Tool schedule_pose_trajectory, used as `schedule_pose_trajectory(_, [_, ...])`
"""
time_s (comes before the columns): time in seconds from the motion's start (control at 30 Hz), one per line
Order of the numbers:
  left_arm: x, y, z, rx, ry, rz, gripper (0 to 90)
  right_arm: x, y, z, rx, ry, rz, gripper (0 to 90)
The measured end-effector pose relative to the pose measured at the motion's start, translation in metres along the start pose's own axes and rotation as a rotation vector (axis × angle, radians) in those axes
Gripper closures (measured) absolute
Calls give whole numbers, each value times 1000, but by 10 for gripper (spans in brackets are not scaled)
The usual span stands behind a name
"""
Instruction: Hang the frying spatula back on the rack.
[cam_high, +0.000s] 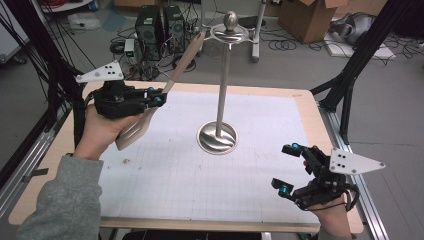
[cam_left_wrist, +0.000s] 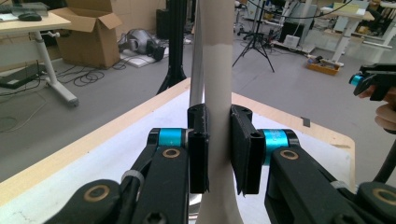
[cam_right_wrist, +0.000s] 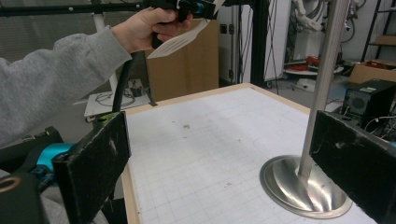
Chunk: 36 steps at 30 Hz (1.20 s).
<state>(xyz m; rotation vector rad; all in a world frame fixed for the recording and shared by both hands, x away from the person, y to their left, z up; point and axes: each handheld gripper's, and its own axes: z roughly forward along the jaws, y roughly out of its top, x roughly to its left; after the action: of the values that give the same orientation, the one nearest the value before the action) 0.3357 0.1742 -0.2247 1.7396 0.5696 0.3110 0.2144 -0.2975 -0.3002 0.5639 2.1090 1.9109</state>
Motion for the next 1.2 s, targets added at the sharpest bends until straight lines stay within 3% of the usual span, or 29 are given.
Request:
schedule_pose_trajectory(0.27, [2, 0, 1, 4, -1, -6, 777, 2, 2, -3, -13, -2, -21, 41])
schedule_pose_trajectory(1.2, [4, -8, 21, 9, -19, -28, 777, 3, 3, -4, -7, -3, -16, 41])
